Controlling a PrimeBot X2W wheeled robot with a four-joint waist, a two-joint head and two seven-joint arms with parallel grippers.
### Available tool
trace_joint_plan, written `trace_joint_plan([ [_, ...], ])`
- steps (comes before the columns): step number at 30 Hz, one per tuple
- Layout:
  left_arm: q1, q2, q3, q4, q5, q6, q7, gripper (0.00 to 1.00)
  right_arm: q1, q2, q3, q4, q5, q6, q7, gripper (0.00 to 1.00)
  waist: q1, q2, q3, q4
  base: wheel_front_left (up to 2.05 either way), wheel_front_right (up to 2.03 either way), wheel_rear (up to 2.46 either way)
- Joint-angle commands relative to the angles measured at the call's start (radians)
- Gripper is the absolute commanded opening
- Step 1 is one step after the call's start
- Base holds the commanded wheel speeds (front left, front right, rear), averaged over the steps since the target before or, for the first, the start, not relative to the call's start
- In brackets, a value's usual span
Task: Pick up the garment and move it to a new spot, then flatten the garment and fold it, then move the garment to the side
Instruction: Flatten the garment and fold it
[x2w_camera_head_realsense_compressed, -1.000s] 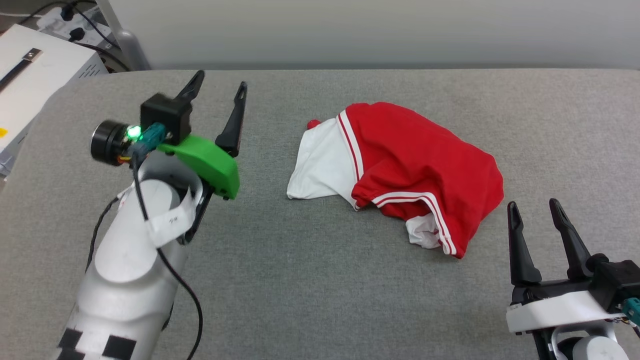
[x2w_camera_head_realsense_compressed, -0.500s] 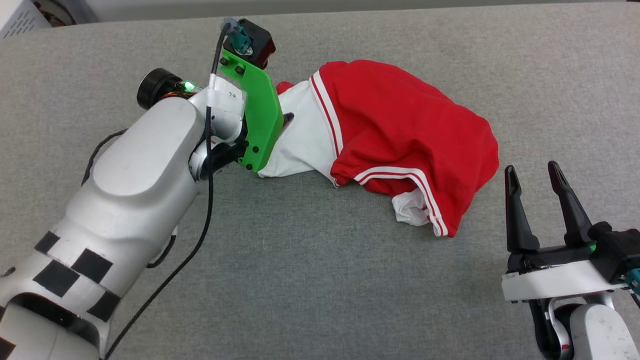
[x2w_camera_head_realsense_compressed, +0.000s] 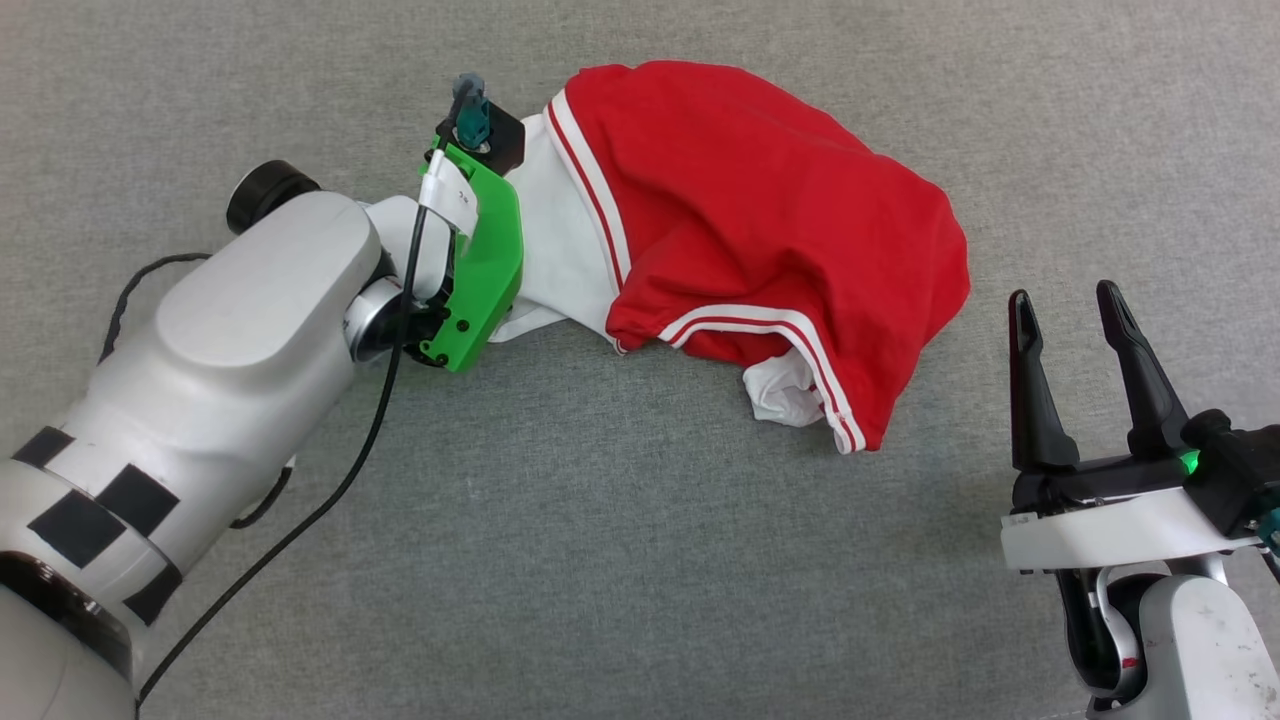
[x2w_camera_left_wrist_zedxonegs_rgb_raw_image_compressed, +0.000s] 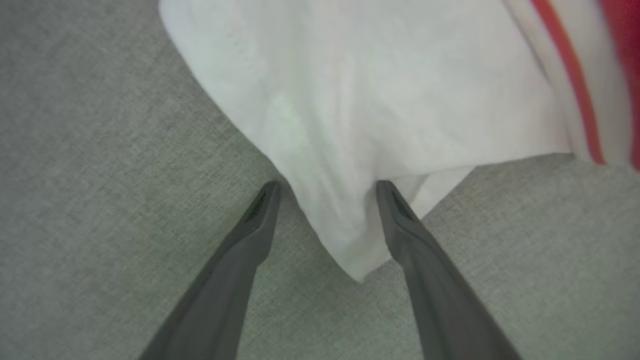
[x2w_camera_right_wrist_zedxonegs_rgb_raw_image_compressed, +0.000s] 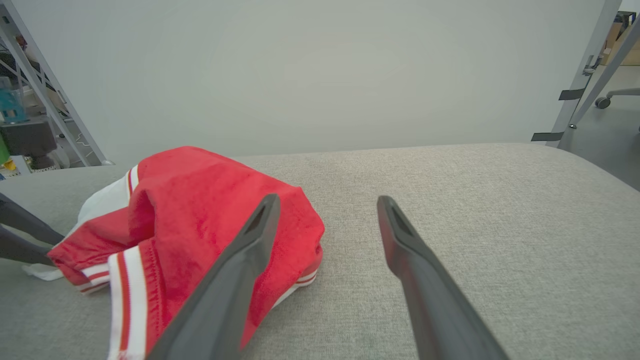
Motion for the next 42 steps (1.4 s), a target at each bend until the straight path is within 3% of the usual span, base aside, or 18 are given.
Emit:
trace_joint_plan([
  [1,0.041,0.001,-0.046,0.021,-0.016,-0.003,0.009,1.00,-0.021,-0.001,0.001,-0.001,0.010,-0.001,-0.005,1.00,-0.0001,0.0066,0.012,-0.011,0.00,0.00,0.00],
  [2,0.043,0.002,-0.062,0.021,-0.024,-0.003,0.005,0.55,-0.021,-0.001,-0.003,0.000,0.010,-0.001,-0.005,1.00,-0.0001,0.0066,0.011,-0.009,0.00,0.00,0.00],
  [3,0.043,0.002,-0.072,0.021,-0.029,-0.003,-0.001,0.00,-0.021,-0.001,-0.005,0.001,0.009,-0.001,-0.005,1.00,-0.0001,0.0066,0.009,-0.006,0.00,0.00,0.00],
  [11,0.011,0.006,-0.107,-0.042,-0.088,-0.003,-0.145,0.00,0.004,-0.001,-0.017,0.010,-0.013,-0.001,-0.005,1.00,-0.0001,0.0066,-0.061,0.056,0.00,0.00,0.00],
  [17,0.038,0.121,-0.118,-0.077,-0.144,-0.003,-0.222,0.00,0.047,-0.001,-0.021,0.017,-0.024,-0.001,-0.005,1.00,-0.0001,0.0066,-0.134,0.114,0.00,0.00,0.00],
  [25,0.129,0.256,-0.114,0.009,-0.208,-0.003,-0.251,0.00,0.076,-0.001,-0.025,0.017,-0.034,-0.001,-0.005,1.00,-0.0001,0.0066,-0.160,0.148,0.00,0.00,0.00],
  [30,0.191,0.277,-0.116,0.096,-0.217,0.015,-0.259,0.00,0.079,-0.001,-0.025,0.017,-0.042,-0.001,-0.005,1.00,-0.0001,0.0066,-0.155,0.150,0.00,0.00,0.00],
  [34,0.231,0.258,-0.107,0.149,-0.231,0.031,-0.300,0.00,0.079,-0.001,-0.025,0.018,-0.046,-0.001,-0.005,1.00,-0.0001,0.0066,-0.151,0.147,0.00,0.00,0.00],
  [35,0.241,0.247,-0.102,0.160,-0.234,0.034,-0.323,0.88,0.079,-0.001,-0.026,0.019,-0.047,-0.001,-0.005,1.00,-0.0001,0.0066,-0.152,0.147,0.00,0.00,0.00],
  [36,0.248,0.234,-0.096,0.170,-0.233,0.037,-0.355,1.00,0.081,-0.001,-0.028,0.020,-0.047,-0.001,-0.005,1.00,-0.0001,0.0066,-0.157,0.149,0.00,0.00,0.00],
  [42,0.270,0.188,-0.061,0.208,-0.186,0.065,-0.628,1.00,0.084,-0.001,-0.055,0.004,-0.065,-0.001,-0.005,1.00,-0.0001,0.0066,-0.208,0.166,0.00,0.00,0.00],
])
